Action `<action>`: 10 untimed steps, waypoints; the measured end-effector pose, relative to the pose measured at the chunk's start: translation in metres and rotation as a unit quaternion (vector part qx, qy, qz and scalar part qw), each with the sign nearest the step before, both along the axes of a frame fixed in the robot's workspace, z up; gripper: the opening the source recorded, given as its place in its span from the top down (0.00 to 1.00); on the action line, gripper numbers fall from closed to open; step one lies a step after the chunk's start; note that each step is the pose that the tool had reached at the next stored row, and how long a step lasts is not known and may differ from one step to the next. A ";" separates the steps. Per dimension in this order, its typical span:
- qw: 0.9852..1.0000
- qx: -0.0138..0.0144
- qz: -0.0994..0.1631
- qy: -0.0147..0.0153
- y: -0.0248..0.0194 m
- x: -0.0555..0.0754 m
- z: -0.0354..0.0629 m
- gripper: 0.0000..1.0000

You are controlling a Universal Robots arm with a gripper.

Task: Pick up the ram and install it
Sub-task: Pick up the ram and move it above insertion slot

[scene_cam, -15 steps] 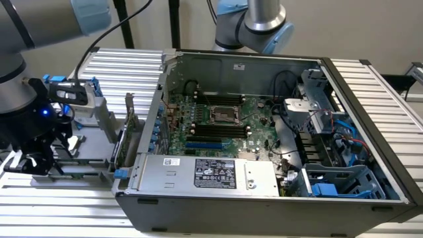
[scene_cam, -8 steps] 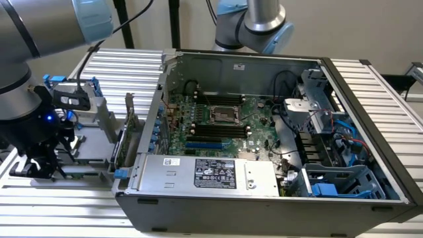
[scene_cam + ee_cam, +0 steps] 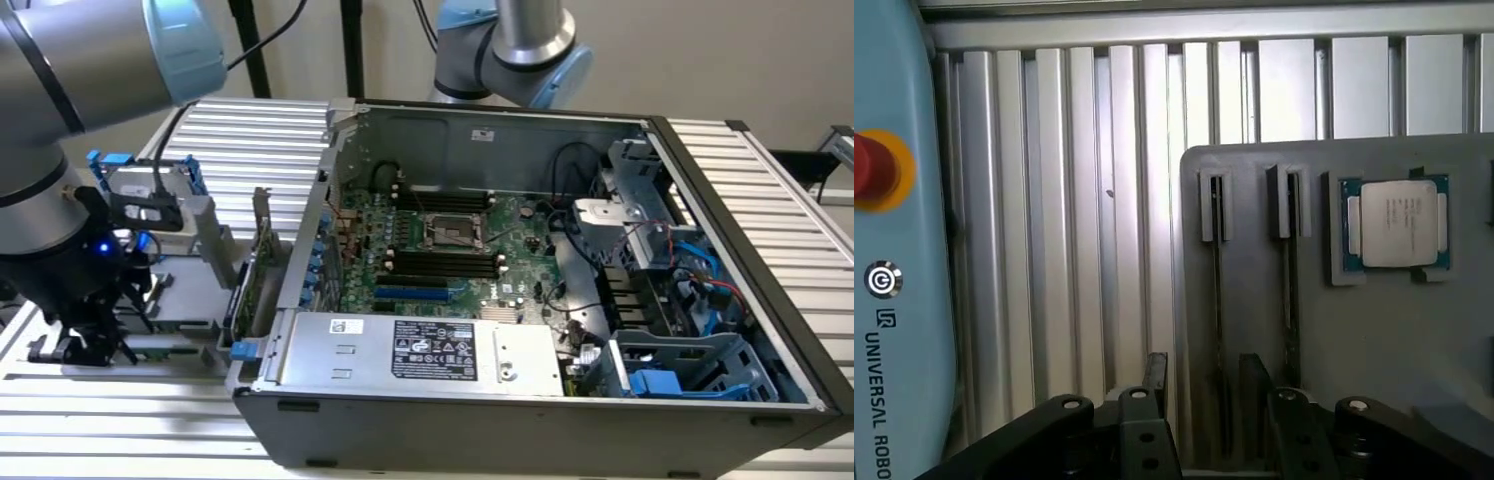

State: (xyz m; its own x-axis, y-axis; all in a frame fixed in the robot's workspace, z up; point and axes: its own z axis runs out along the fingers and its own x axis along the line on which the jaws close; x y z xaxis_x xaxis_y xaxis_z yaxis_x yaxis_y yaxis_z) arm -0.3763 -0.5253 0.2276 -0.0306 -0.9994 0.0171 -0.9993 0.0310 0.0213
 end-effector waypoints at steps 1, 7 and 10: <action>1.000 0.000 0.002 -0.001 0.0007 -0.001 -0.0012 0.58; 1.000 0.000 0.011 -0.002 0.0058 -0.003 -0.0071 0.58; 1.000 0.000 0.014 -0.002 0.0059 -0.003 -0.0110 0.58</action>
State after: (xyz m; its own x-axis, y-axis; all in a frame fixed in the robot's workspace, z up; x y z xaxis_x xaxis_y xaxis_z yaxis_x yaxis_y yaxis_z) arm -0.3797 -0.5194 0.2165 -0.0027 -0.9999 0.0164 -0.9998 0.0030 0.0172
